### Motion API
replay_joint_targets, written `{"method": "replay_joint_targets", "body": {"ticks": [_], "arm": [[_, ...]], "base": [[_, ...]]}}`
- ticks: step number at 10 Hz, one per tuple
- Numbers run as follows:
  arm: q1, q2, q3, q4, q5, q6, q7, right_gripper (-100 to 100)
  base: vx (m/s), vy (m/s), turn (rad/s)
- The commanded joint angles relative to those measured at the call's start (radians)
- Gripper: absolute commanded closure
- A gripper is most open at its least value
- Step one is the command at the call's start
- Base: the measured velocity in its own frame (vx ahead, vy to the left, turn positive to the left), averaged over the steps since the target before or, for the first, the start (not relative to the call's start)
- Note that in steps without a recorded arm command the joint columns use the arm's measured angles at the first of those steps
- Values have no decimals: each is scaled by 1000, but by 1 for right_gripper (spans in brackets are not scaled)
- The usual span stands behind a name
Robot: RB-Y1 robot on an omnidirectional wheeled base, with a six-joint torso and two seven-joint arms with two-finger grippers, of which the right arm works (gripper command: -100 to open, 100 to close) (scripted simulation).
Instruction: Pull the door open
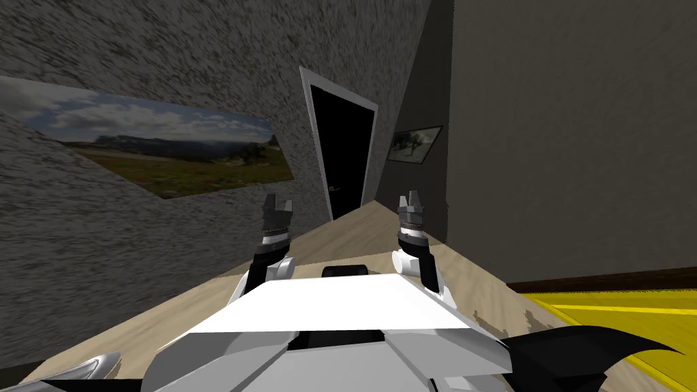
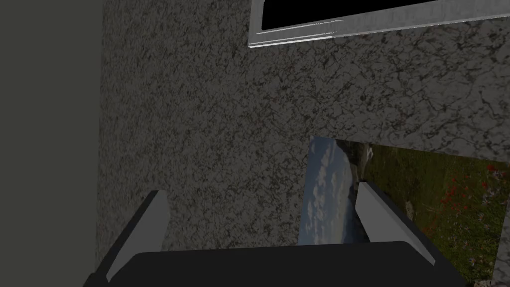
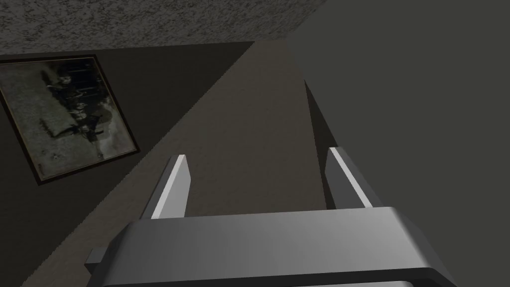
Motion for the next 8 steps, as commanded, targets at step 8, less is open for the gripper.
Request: {"method": "replay_joint_targets", "body": {"ticks": [8], "arm": [[-75,-24,-40,193,-6,-37,-11,-100]], "base": [[64,-8,148]]}}
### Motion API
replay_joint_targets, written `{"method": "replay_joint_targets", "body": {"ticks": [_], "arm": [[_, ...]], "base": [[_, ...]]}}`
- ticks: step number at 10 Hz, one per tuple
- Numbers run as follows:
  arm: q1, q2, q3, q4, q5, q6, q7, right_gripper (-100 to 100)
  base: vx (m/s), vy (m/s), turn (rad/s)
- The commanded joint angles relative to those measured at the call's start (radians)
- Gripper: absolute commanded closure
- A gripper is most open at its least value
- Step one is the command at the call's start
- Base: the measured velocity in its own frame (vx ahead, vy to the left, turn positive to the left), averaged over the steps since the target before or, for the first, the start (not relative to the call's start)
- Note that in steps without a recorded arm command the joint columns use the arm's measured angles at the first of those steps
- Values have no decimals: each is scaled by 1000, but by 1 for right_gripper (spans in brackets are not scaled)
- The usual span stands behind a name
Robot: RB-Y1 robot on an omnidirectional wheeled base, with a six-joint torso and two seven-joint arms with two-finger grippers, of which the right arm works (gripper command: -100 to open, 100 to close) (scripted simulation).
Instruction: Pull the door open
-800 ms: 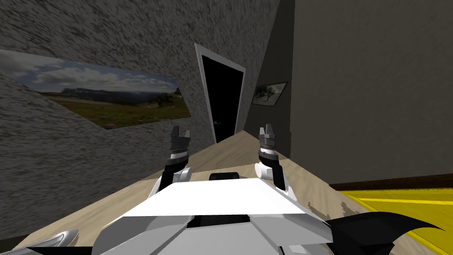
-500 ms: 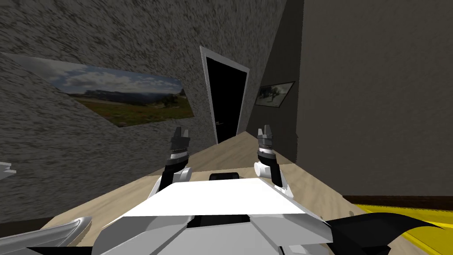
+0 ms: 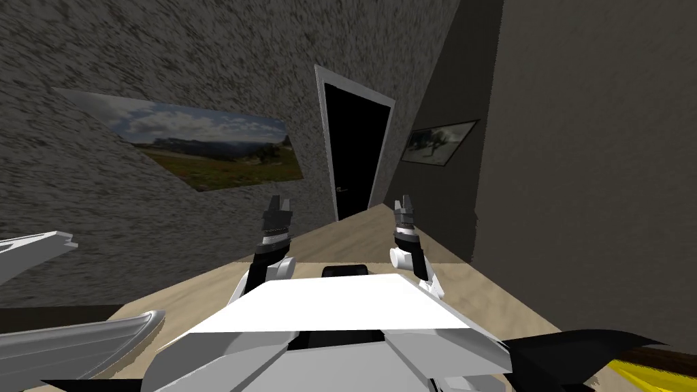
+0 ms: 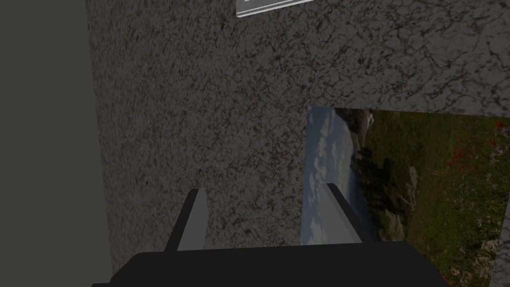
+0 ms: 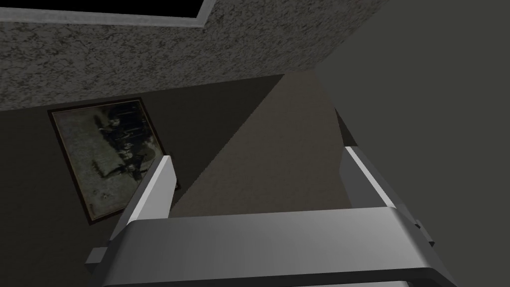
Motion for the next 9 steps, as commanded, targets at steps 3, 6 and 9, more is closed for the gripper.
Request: {"method": "replay_joint_targets", "body": {"ticks": [3,6,9], "arm": [[-40,-11,-23,106,-4,-21,-7,-100],[-68,-16,-37,175,-6,-34,-12,-100],[-111,-24,-60,270,-10,-56,-18,-100]], "base": [[80,-16,175],[65,-21,115],[82,-22,206]]}}
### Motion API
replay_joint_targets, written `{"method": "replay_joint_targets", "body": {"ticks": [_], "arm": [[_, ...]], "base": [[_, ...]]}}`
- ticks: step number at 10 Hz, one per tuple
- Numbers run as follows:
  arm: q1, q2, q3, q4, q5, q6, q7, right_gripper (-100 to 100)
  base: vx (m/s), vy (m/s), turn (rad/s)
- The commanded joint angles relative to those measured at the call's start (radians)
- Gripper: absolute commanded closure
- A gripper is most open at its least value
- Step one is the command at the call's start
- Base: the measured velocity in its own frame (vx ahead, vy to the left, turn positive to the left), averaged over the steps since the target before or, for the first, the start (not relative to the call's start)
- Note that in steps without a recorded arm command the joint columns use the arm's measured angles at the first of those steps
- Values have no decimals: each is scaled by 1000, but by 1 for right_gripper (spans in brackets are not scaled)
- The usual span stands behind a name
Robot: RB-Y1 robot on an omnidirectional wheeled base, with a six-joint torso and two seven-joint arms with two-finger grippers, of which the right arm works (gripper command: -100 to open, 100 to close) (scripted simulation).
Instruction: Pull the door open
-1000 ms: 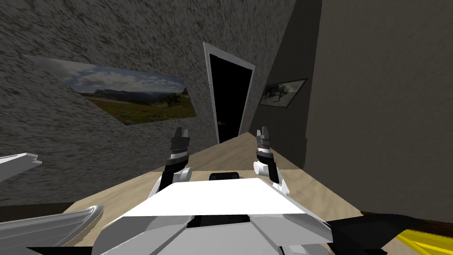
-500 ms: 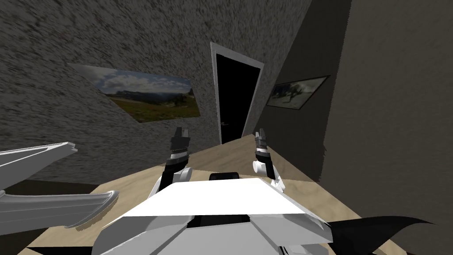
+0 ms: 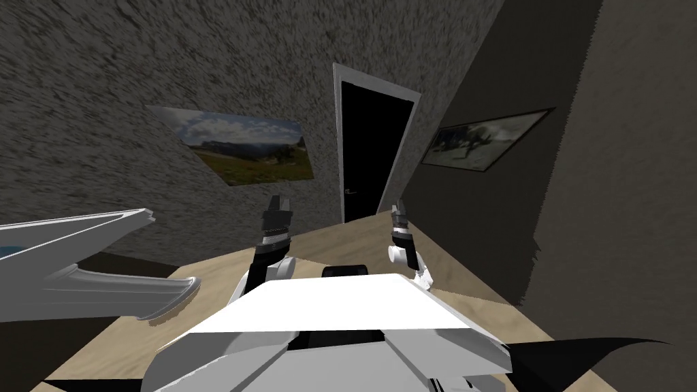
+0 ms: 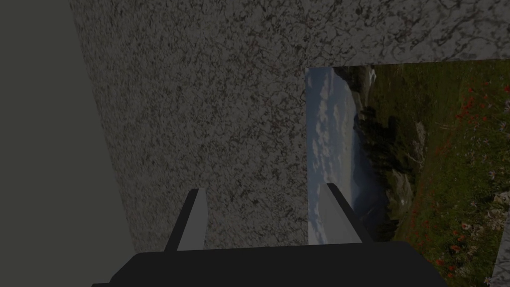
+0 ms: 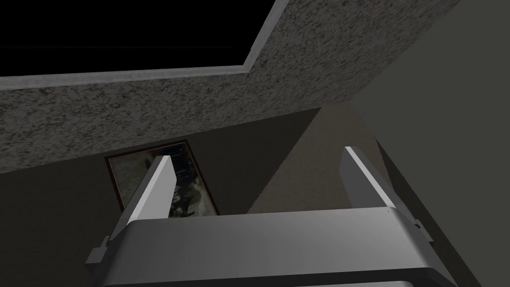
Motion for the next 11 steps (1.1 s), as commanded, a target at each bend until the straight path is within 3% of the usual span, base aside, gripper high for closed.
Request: {"method": "replay_joint_targets", "body": {"ticks": [1,6,7,10,11], "arm": [[-7,0,-4,36,0,-5,-1,-100],[-71,-9,-37,182,-5,-37,-11,-100],[-71,-9,-37,197,-5,-37,-11,-100],[-120,-14,-64,307,-9,-62,-18,-100],[-120,-14,-64,324,-9,-62,-18,-100]], "base": [[67,-27,74],[58,-26,147],[53,-28,65],[72,-31,188],[59,-36,76]]}}
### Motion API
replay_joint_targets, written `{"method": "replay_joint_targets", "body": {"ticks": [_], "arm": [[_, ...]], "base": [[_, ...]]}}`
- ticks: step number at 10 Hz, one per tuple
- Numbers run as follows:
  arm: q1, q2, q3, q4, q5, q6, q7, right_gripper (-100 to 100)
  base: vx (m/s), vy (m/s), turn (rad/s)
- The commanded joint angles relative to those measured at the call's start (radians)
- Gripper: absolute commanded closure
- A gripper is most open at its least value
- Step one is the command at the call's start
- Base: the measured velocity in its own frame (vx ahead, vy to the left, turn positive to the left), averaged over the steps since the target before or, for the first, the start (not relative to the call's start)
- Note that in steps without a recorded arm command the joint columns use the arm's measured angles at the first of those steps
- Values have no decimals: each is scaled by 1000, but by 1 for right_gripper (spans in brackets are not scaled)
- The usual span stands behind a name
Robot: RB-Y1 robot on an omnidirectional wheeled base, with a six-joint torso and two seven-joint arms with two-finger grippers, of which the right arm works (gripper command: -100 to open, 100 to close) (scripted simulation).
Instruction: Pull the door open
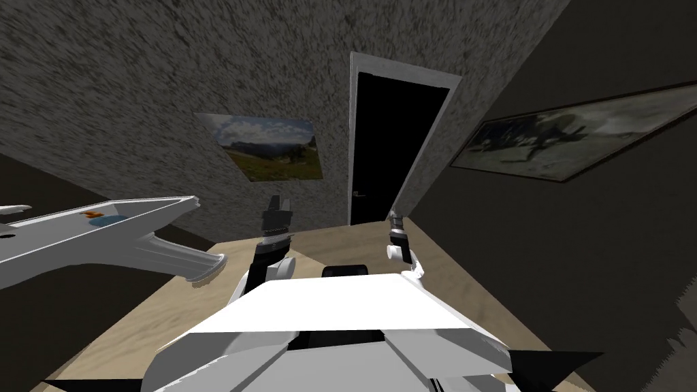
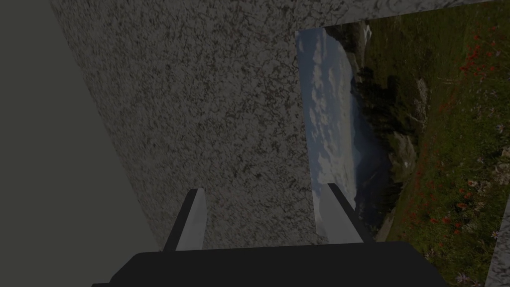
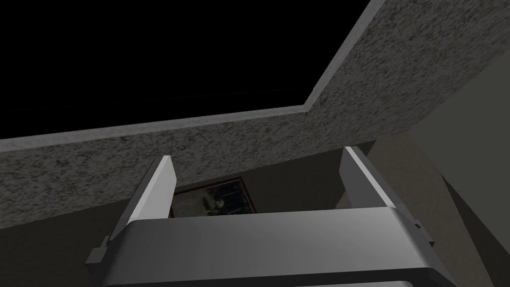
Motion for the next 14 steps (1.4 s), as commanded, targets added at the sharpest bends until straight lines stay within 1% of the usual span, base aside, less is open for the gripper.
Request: {"method": "replay_joint_targets", "body": {"ticks": [1,2,3,5,6,7,8,11,12,13,14], "arm": [[-13,1,-8,50,-1,-12,-2,-100],[-30,0,-18,83,-2,-20,-5,-100],[-30,0,-18,96,-2,-20,-5,-100],[-64,-2,-36,163,-5,-37,-10,-100],[-64,-2,-36,183,-5,-37,-10,-100],[-81,-3,-45,216,-6,-45,-13,-100],[-81,-3,-45,226,-6,-45,-13,-100],[-131,-5,-71,338,-10,-70,-20,-100],[-131,-5,-71,355,-10,-70,-20,-100],[-148,-6,-80,385,-12,-79,-23,-100],[-148,-6,-80,397,-12,-79,-23,-100]], "base": [[54,-32,115],[64,-42,196],[47,-33,99],[58,-35,173],[49,-36,77],[49,-25,131],[41,-24,73],[62,-43,188],[53,-51,68],[53,-40,139],[38,-32,66]]}}
